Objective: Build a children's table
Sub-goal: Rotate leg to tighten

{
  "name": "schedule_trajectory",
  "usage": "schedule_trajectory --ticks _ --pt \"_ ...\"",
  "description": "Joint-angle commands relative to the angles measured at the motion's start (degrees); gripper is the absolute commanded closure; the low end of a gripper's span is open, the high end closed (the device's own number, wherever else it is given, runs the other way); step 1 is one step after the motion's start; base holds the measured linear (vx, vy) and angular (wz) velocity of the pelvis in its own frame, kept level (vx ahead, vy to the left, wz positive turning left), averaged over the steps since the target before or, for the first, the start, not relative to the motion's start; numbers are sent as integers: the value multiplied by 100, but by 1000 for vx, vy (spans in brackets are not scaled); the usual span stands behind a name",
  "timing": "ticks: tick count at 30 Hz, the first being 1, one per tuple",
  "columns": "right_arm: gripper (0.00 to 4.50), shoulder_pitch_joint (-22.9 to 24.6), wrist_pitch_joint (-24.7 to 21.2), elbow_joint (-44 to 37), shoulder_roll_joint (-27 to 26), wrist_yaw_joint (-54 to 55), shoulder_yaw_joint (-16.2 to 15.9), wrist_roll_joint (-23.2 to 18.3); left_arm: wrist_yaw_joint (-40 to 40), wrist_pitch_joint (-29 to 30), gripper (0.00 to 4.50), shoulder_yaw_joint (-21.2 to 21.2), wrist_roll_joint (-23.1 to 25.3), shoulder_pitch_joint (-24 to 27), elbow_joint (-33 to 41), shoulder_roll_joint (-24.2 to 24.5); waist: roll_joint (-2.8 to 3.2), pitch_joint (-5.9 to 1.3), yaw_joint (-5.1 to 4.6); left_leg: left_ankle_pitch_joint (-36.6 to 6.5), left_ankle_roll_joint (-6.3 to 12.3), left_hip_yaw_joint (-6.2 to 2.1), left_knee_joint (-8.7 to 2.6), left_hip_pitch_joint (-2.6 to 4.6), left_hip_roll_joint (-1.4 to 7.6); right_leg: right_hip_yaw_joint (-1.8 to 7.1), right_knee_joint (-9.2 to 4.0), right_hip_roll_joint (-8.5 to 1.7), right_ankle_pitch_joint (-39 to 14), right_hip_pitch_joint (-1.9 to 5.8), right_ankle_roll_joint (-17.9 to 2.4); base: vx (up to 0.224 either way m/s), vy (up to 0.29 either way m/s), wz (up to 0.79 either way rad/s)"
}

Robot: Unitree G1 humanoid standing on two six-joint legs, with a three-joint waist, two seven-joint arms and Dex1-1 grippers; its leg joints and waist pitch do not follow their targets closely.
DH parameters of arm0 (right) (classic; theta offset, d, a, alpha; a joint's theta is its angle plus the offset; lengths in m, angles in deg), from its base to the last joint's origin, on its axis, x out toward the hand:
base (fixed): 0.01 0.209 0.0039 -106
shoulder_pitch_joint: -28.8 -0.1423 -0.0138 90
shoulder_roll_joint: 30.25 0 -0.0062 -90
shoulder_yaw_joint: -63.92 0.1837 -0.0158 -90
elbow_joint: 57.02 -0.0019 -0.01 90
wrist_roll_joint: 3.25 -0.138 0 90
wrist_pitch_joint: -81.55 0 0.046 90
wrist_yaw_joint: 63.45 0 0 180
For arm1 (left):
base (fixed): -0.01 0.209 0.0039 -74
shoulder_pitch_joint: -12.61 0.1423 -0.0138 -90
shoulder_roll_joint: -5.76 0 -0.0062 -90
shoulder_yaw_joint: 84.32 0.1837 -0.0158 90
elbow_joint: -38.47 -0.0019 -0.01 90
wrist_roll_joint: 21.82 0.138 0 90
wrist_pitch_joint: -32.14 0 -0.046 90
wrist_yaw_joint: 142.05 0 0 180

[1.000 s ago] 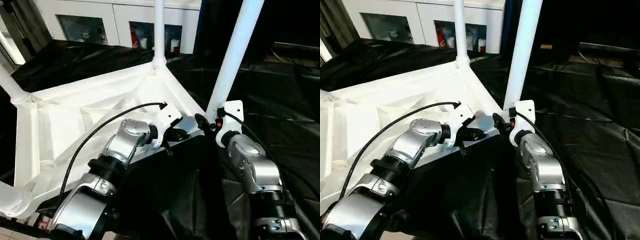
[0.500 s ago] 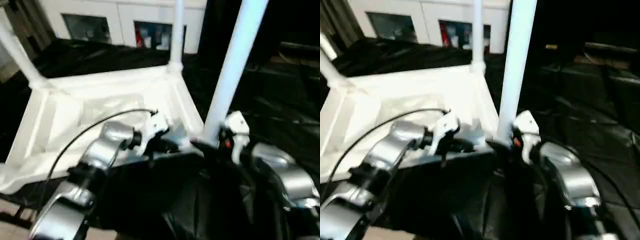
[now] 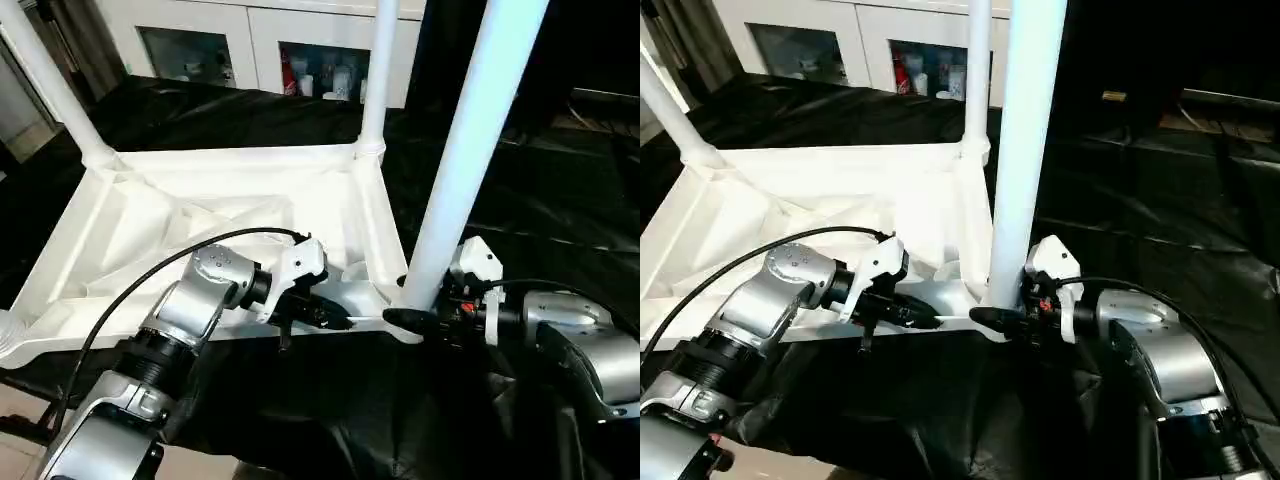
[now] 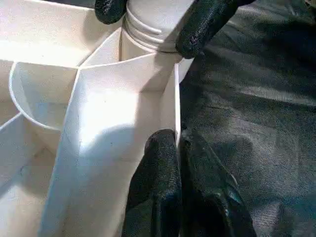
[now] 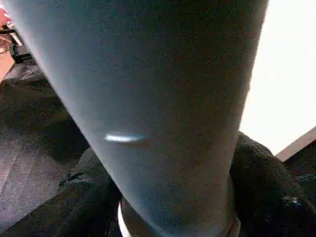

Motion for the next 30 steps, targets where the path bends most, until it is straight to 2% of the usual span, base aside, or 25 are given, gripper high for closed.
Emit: schedule_trajectory --ticks 1,3,4,5,7,8,9,10,11,12,14,15,16,17,19,20,21,23,25,29,30 --pt "184 -11 -71 -349 -303 -48 -539 -118 158 -114 450 351 -271 -116 370 -393 -82 -420 -32 -1411 224 -326 -504 230 699 208 -353 -470 -1111 159 -1520 0 0 0" --pt "186 8 -57 -284 -417 168 -529 -26 -33 -119 450 286 -226 -142 301 -464 -81 -419 -33 -1422 221 -325 -501 227 696 212 -361 -474 -1141 156 -1513 0 0 0" --pt "186 -18 1 -84 -665 664 -477 182 -432 -242 450 166 -124 -233 89 -621 -83 -411 -55 -1440 156 -329 -504 220 680 215 -372 -468 -1229 125 -1497 0 0 0" --pt "188 -40 11 5 -767 866 -442 256 -575 -282 450 124 -89 -271 9 -680 -91 -409 -67 -1515 130 -331 -501 208 668 216 -383 -475 -1339 130 -1485 0 0 0" --pt "188 -145 -76 287 -1085 1488 -270 392 -913 -194 450 14 -48 -385 -181 -833 -100 -397 -96 -1733 -17 -352 -514 233 660 220 -430 -492 -1815 121 -1376 0 0 0" --pt "188 -237 -111 510 -1315 1926 -99 435 -1121 -152 450 -29 -3 -461 -299 -921 -86 -405 -103 -1772 -74 -361 -515 239 665 222 -424 -495 -1900 116 -1346 0 0 0" --pt "188 -237 -111 510 -1315 1926 -99 435 -1121 -152 450 -29 -3 -461 -299 -921 -91 -406 -141 -1858 -158 -374 -524 235 652 213 -435 -488 -2006 109 -1291 0 0 0" --pt "188 -443 -152 986 -1759 2846 258 524 -1632 -121 450 -124 118 -641 -589 -1142 -79 -405 -169 -1895 -211 -371 -540 244 657 218 -431 -470 -1979 86 -1251 0 0 0" --pt "188 -457 -150 1021 -1790 2914 282 532 -1673 -118 450 -132 127 -654 -611 -1160 -68 -401 -192 -1980 -259 -364 -540 254 643 220 -442 -456 -2012 48 -1255 0 0 0" --pt "189 -508 -143 1148 -1902 3158 371 561 -1820 -108 450 -160 161 -702 -690 -1228 -87 -424 -199 -2007 -308 -387 -545 240 640 204 -431 -472 -1979 109 -1210 0 0 0" --pt "189 -624 -112 1427 -2221 3790 629 638 -2296 -39 450 -289 203 -833 -907 -1456 -75 -431 -206 -1928 -324 -363 -546 253 641 215 -430 -455 -1731 76 -1209 0 0 0" --pt "189 -697 -91 1567 -2380 4095 741 679 -2574 -12 450 -381 218 -902 -1023 -1588 -89 -442 -201 -1877 -286 -353 -537 252 627 212 -432 -451 -1577 97 -1214 0 0 0" --pt "189 -785 17 1719 -2582 4387 749 799 -2788 -49 450 -434 243 -950 -1114 -1746 -77 -446 -203 -1784 -255 -343 -525 254 621 217 -421 -456 -1433 86 -1262 0 0 0" --pt "189 -811 135 1751 -2645 4435 696 871 -2825 -61 450 -439 246 -950 -1122 -1793 -90 -452 -204 -1706 -194 -340 -520 234 616 213 -421 -456 -1365 121 -1258 0 0 0" --pt "189 -819 236 1738 -2689 4373 631 884 -2788 -91 450 -411 245 -928 -1097 -1809 -92 -462 -184 -1536 -81 -330 -506 224 618 214 -405 -456 -1164 139 -1252 0 0 0" --pt "133 -817 256 1720 -2704 4314 611 857 -2756 -112 450 -390 245 -913 -1078 -1808 -95 -469 -176 -1406 31 -327 -496 208 617 213 -386 -459 -994 161 -1275 0 0 0" --pt "119 -811 296 1672 -2724 4193 575 807 -2684 -144 450 -346 239 -877 -1041 -1792 -91 -472 -173 -1348 80 -325 -492 206 619 211 -379 -455 -930 163 -1288 0 0 0" --pt "113 -795 347 1546 -2642 3933 450 791 -2493 -269 450 -238 253 -806 -981 -1692 -102 -474 -167 -1236 213 -321 -475 197 622 208 -366 -457 -825 173 -1329 0 0 0" --pt "74 -781 360 1449 -2538 3731 362 797 -2349 -324 450 -200 247 -760 -945 -1615 -97 -478 -166 -1155 302 -327 -470 191 627 193 -354 -448 -799 190 -1356 0 0 0" --pt "70 -704 409 1249 -2267 3199 129 772 -2076 -473 450 -96 273 -671 -859 -1449 -101 -476 -170 -1083 379 -327 -460 178 632 190 -333 -445 -671 210 -1403 0 0 0" --pt "70 -615 402 1037 -2002 2746 -30 715 -1799 -505 450 -39 222 -591 -743 -1322 -121 -465 -172 -1083 412 -321 -459 182 639 194 -338 -449 -678 205 -1401 0 0 0"
